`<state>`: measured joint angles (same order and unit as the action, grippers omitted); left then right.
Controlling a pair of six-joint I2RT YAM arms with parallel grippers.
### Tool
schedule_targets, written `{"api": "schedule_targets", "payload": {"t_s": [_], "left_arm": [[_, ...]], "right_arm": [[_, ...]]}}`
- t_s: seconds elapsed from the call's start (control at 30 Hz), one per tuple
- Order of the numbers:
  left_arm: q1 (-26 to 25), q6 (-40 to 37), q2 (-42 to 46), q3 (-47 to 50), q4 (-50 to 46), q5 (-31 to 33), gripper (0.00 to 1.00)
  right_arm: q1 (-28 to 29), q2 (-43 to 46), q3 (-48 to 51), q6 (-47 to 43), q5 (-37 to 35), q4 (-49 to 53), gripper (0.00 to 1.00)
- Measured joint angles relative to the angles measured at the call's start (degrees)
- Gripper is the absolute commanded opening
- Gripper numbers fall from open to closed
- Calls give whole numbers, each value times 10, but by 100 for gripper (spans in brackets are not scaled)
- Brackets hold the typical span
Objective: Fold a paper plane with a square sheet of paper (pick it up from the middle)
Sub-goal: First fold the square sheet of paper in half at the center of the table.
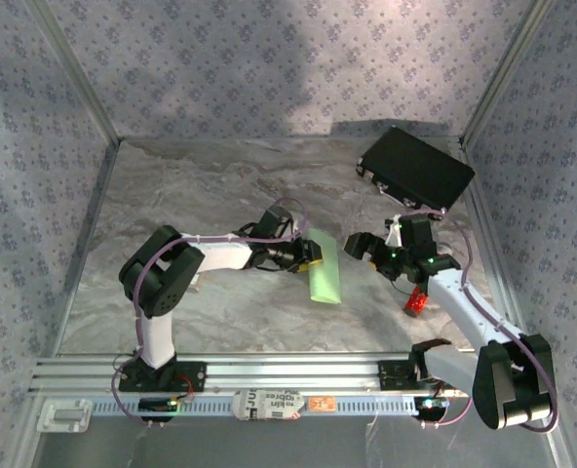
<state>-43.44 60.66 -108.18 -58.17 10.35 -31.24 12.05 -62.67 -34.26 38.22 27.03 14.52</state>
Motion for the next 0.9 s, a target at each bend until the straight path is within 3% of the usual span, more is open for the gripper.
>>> {"api": "schedule_targets", "payload": {"t_s": [0.23, 0.5, 0.9], "left_arm": [[1, -23, -11, -1, -34, 22, 42], [-5, -49, -6, -12, -67, 61, 58], [-6, -88, 26, -13, -144, 147, 57]], "right_arm": [[12, -5, 0, 2, -3, -1, 99], [21, -16, 0, 2, -7, -5, 99], [34, -36, 0, 2, -11, -11, 99]]}}
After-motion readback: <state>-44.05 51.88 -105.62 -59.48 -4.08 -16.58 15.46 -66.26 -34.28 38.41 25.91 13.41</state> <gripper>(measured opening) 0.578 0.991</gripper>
